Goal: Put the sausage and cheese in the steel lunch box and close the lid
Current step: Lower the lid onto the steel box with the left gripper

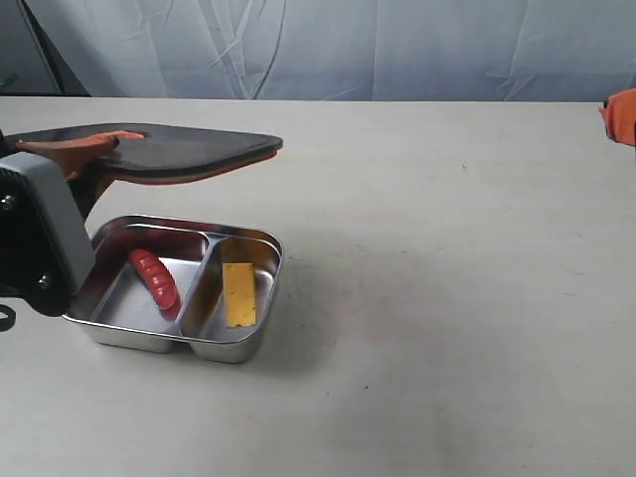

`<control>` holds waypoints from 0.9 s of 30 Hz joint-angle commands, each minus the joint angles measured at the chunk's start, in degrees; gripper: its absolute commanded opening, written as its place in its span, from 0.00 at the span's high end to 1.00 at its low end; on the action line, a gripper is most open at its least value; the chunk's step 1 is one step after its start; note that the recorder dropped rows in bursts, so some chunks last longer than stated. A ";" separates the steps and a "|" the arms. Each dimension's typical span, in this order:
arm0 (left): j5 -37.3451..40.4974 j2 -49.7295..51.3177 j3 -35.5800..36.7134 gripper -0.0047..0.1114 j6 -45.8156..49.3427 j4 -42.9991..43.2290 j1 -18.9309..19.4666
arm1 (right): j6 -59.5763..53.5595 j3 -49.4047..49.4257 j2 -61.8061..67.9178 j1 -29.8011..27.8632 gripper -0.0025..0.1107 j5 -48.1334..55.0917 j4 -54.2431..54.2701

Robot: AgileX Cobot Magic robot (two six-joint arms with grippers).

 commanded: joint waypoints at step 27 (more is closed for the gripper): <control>-8.97 21.65 3.13 0.96 16.47 -22.13 -6.88 | -0.18 0.06 -0.36 0.00 0.63 1.24 -1.78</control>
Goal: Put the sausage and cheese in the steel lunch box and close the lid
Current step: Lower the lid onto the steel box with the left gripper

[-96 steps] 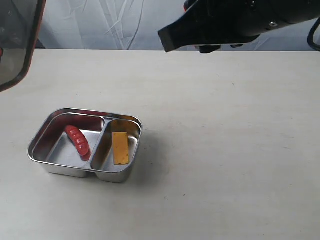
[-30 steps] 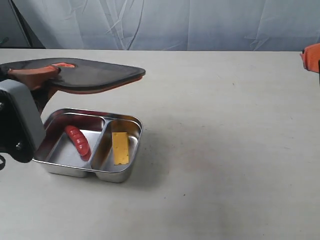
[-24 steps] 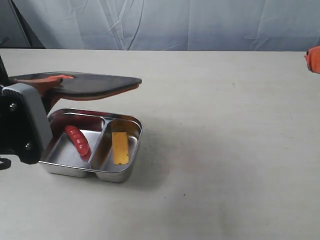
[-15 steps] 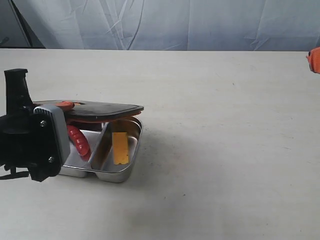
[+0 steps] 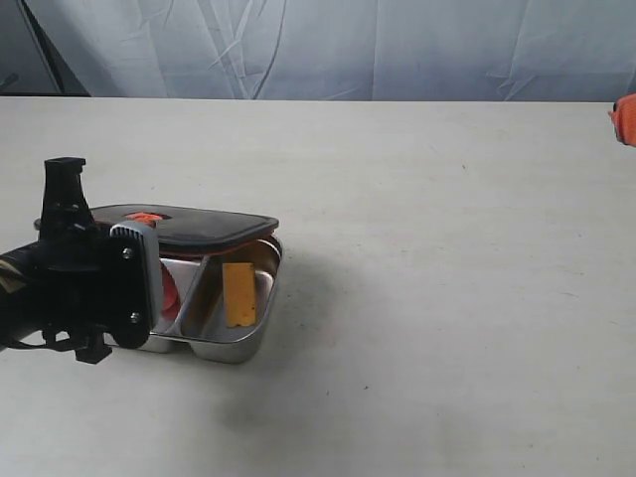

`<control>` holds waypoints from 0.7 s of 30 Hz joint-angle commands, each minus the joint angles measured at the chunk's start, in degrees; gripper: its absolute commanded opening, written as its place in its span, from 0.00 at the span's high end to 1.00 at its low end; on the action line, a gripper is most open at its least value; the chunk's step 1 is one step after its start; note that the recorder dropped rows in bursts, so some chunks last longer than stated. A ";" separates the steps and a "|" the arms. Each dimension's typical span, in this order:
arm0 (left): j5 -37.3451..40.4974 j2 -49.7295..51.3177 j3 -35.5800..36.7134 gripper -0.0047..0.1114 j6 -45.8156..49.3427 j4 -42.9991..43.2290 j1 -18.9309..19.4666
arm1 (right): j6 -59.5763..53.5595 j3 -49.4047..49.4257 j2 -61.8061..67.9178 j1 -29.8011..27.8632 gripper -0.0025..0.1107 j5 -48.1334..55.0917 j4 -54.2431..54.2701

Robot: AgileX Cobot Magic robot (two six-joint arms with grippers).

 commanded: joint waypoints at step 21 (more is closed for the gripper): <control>7.75 10.52 0.17 0.96 2.97 -0.87 -3.24 | -0.38 0.70 -0.36 0.00 0.63 1.04 -2.75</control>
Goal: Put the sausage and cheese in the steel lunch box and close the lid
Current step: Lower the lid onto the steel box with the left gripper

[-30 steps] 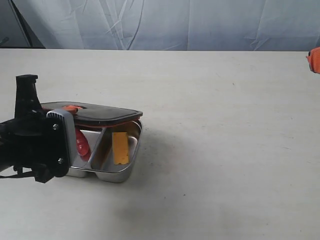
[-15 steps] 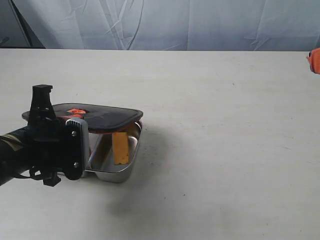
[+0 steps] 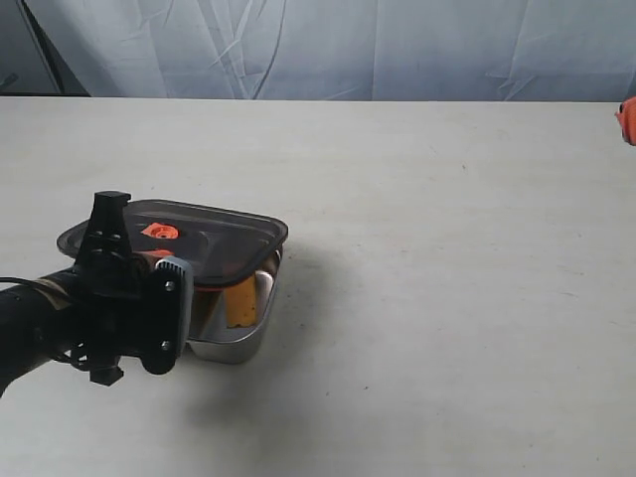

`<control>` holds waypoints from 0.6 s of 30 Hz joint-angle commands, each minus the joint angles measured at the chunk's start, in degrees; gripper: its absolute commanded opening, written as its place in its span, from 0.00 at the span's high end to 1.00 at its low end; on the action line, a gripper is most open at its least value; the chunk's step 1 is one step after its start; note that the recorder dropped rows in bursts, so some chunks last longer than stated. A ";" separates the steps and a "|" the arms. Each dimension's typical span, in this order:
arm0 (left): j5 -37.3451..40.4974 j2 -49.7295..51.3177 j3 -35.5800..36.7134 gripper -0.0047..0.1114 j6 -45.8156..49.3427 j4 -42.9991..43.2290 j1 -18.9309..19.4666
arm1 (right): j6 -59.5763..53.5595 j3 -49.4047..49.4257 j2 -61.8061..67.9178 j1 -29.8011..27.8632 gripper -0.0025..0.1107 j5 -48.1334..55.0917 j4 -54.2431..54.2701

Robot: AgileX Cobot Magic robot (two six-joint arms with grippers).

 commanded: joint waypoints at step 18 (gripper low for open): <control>14.40 0.74 0.51 0.89 -0.42 1.86 -0.19 | -0.28 0.24 -0.36 0.00 0.63 0.66 -0.94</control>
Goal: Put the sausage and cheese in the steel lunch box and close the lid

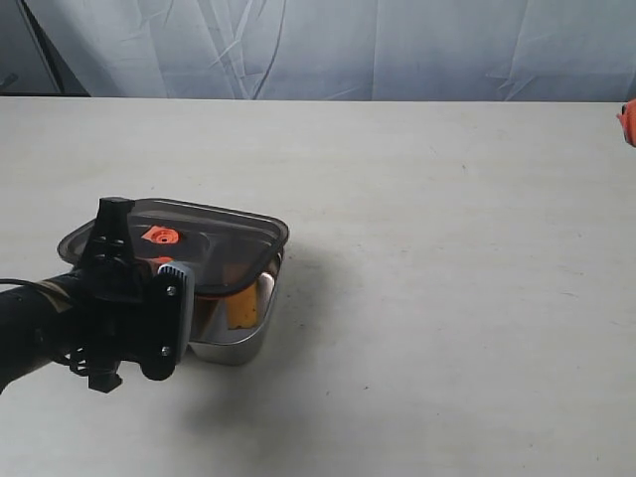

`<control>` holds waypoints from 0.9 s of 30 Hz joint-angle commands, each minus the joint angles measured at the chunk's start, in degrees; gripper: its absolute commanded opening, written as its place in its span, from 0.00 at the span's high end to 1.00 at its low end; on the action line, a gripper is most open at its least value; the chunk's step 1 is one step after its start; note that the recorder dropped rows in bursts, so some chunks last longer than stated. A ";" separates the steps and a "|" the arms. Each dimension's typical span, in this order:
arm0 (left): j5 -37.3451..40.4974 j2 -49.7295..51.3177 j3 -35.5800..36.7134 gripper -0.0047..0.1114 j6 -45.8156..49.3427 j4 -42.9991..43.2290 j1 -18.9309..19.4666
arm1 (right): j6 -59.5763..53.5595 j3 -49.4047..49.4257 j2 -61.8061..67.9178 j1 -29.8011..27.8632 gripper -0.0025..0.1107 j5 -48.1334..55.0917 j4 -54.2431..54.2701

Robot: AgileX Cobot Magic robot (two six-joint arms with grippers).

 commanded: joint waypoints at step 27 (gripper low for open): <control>17.35 -5.78 -0.94 0.58 -0.67 1.30 -0.19 | -0.40 0.24 -0.36 0.00 0.63 -0.05 -1.65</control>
